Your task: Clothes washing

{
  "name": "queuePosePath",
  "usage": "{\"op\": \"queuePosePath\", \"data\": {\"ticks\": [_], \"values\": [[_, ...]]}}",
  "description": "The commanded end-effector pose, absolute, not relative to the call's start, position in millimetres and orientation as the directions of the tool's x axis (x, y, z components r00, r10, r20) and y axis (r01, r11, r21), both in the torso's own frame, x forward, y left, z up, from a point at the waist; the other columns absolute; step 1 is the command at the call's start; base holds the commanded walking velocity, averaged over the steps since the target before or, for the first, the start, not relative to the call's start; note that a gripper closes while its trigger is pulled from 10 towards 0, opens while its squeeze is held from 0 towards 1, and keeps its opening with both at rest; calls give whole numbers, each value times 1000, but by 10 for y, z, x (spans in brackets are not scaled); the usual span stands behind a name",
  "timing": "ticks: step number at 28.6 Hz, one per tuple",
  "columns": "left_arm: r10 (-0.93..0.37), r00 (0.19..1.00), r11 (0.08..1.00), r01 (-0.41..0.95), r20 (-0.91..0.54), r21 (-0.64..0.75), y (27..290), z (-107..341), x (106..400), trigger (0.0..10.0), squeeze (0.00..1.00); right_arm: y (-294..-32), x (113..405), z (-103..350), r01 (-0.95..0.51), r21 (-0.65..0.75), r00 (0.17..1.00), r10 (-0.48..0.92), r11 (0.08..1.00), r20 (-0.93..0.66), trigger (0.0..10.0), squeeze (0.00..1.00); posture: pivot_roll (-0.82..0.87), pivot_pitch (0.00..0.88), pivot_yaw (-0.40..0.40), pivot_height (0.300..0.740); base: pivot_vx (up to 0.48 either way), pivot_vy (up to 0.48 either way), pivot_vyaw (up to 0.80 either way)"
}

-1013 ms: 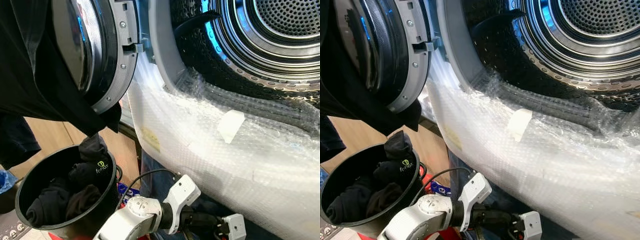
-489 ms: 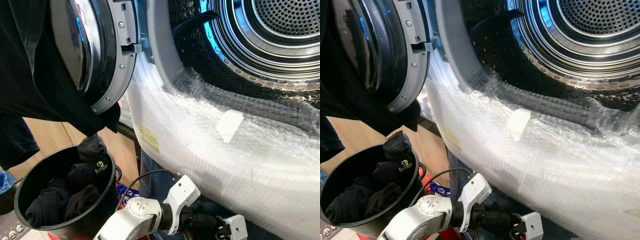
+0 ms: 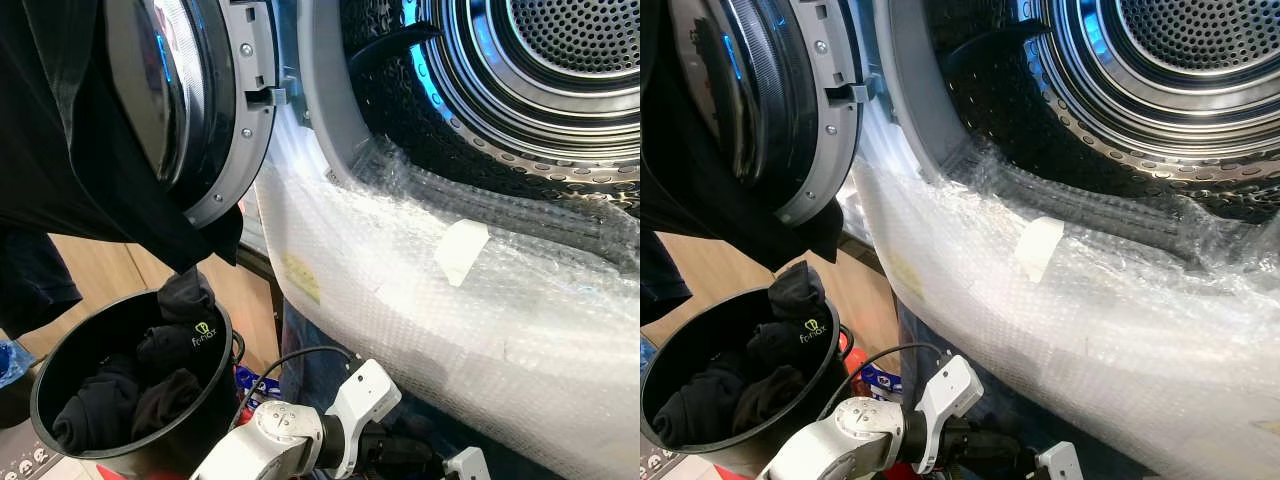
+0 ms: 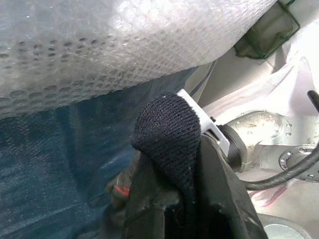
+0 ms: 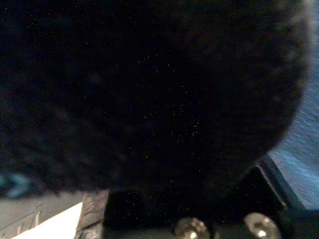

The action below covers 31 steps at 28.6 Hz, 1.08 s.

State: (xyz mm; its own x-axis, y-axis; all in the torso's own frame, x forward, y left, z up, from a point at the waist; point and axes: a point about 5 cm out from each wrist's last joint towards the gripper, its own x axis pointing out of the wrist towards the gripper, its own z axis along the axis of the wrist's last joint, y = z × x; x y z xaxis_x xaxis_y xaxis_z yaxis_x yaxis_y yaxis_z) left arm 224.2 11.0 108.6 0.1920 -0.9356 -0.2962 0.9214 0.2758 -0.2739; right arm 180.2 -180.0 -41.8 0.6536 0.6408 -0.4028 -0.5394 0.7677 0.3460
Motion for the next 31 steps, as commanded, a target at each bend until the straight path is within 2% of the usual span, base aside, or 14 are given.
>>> {"op": "queuePosePath", "data": {"ticks": [1, 9, 11, 12, 13, 14, 17, 18, 21, 26, 28, 29, 30, 31], "values": [[-938, 202, 271, 934, -283, -233, 113, 1158, 2250, 0, 0, -1756, 1752, -423, -574, 367, 613, 681, 732, -399, 0, 0, 130, 0, 17, 740, 0, 0, 0], [-931, 233, 296, 933, -283, -206, 167, 1204, 2296, 0, 0, -1682, 1698, -422, -606, 422, 557, 738, 674, -380, 0, 0, 137, 0, 16, 740, 0, 0, 0], [-921, 259, 322, 927, -290, -193, 202, 1201, 2328, 471, 0, -1671, 1685, -425, -614, 429, 544, 749, 663, -379, 0, 0, 139, 0, 14, 740, 0, 0, 0], [-917, 274, 334, 924, -290, -185, 214, 1205, 2344, 8627, 0, -1672, 1682, -426, -615, 428, 541, 750, 662, -381, 0, 0, 142, 0, 14, 740, 0, 0, 0], [-915, 282, 341, 923, -289, -179, 219, 1208, 2353, 8627, 0, -1674, 1681, -425, -616, 428, 540, 750, 662, -383, 0, 0, 142, 0, 14, 740, 0, 0, 0], [-913, 287, 346, 921, -289, -178, 221, 1209, 2359, 10000, 0, -1678, 1684, -426, -614, 425, 542, 747, 665, -385, 0, 0, 144, 0, 13, 740, 0, 0, 0], [-906, 311, 368, 914, -286, -173, 220, 1214, 2371, 10000, 0, -1674, 1693, -415, -617, 423, 539, 748, 663, -387, 0, 0, 143, 0, 14, 740, 0, 0, 0], [-913, 300, 357, 914, -275, -190, 222, 1231, 2356, 10000, 1000, -1673, 1694, -413, -617, 423, 540, 748, 663, -386, 0, 0, 142, 0, 14, 740, 0, 0, 0], [-921, 300, 347, 922, -248, -173, 276, 1310, 2335, 10000, 1000, -1669, 1693, -413, -616, 424, 541, 748, 664, -386, 0, 0, 144, 0, 15, 740, 0, 0, 0], [-853, 369, 420, 905, -368, -64, 620, 1278, 2315, 10000, 1000, -1666, 1665, -432, -613, 422, 536, 744, 668, -399, 0, 0, 154, 0, 18, 740, 0, 0, 0], [-803, 426, 475, 880, -416, -17, 740, 1237, 2333, 10000, 1000, -1663, 1656, -433, -615, 420, 533, 744, 668, -403, 0, 0, 158, 0, 18, 740, 0, 0, 0], [-731, 534, 586, 811, -425, 12, 884, 1235, 2397, 10000, 1000, -1659, 1650, -434, -612, 422, 534, 743, 669, -403, 0, 0, 159, 0, 20, 740, 0, 0, 0], [-731, 534, 586, 811, -425, 12, 884, 1235, 2397, 10000, 1000, -1659, 1650, -434, -612, 422, 534, 743, 669, -403, 0, 0, 159, 0, 20, 740, 0, 0, 0], [-665, 618, 664, 746, -420, 47, 995, 1254, 2452, 10000, 1000, -1654, 1645, -437, -611, 423, 534, 743, 669, -403, 0, 0, 163, 0, 20, 740, 0, 0, 0]]}}
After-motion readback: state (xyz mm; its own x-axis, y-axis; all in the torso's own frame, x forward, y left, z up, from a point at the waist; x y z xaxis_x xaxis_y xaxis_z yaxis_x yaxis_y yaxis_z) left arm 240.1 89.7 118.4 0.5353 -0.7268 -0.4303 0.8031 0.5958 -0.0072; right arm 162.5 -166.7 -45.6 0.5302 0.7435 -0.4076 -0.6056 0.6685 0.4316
